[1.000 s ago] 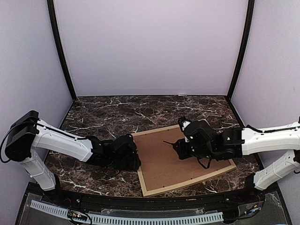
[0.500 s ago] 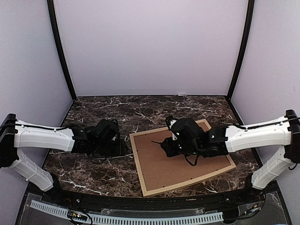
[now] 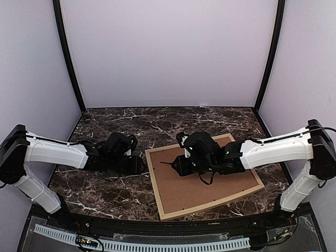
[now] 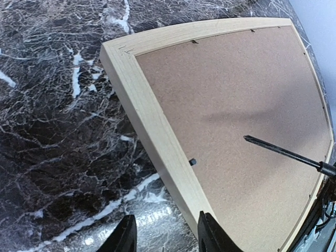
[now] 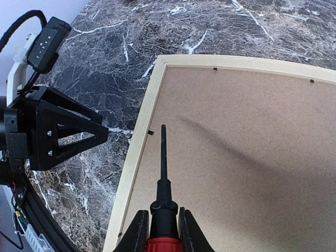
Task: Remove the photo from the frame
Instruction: Hold the photo frame at the center of the board.
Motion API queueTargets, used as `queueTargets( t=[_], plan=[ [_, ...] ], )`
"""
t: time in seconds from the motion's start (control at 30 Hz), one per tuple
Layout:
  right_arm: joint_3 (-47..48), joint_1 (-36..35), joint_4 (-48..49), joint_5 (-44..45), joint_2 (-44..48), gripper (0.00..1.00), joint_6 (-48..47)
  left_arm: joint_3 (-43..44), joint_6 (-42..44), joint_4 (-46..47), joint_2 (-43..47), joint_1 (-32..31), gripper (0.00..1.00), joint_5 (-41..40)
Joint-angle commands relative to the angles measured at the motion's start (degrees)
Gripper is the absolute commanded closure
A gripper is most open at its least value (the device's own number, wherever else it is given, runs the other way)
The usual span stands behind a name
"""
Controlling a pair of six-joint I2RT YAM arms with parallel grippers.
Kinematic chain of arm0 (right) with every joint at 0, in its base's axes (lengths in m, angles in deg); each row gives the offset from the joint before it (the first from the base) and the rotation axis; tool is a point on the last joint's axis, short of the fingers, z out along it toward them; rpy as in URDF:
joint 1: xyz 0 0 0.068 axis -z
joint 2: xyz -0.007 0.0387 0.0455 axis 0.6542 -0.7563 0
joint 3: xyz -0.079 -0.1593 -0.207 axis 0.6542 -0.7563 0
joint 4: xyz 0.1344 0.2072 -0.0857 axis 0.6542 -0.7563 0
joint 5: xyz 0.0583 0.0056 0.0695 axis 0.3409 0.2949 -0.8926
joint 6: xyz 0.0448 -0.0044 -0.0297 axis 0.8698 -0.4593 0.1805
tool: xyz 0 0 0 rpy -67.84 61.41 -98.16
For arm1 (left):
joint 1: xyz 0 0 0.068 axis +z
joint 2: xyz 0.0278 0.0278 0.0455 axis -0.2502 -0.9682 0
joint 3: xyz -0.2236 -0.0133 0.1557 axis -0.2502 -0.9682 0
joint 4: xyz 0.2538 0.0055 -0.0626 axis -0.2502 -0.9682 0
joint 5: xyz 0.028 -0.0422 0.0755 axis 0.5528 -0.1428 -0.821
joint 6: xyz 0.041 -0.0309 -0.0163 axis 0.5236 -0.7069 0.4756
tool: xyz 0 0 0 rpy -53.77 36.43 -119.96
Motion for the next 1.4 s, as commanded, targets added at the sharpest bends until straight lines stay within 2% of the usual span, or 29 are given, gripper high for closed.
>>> queueTargets(
  t=[0.0,0.5,0.7,1.0,1.37],
  plan=[
    [0.3,0.3,3.1,-1.0,-0.3,1.0,0.2,-1.4,0.8,5.5,-0.7,0.3,0.58,4.0],
    [-0.8,0.4,3.5,-0.6,-0.6,1.0,0.2,-3.3,-1.1,11.1,-4.0,1.8,0.59,7.9],
    [-1.0,0.3,3.6,-0.8,-0.8,1.0,0.2,-3.1,-1.4,12.3,-5.6,2.1,0.63,8.8],
    [-1.3,0.4,3.9,-0.3,-1.1,1.0,0.3,-1.2,-3.1,8.8,-7.2,2.4,0.67,5.5],
    [-1.9,0.3,4.6,0.0,-1.0,1.0,0.3,-1.7,-6.2,14.4,-8.7,3.2,0.67,7.2]
  ],
)
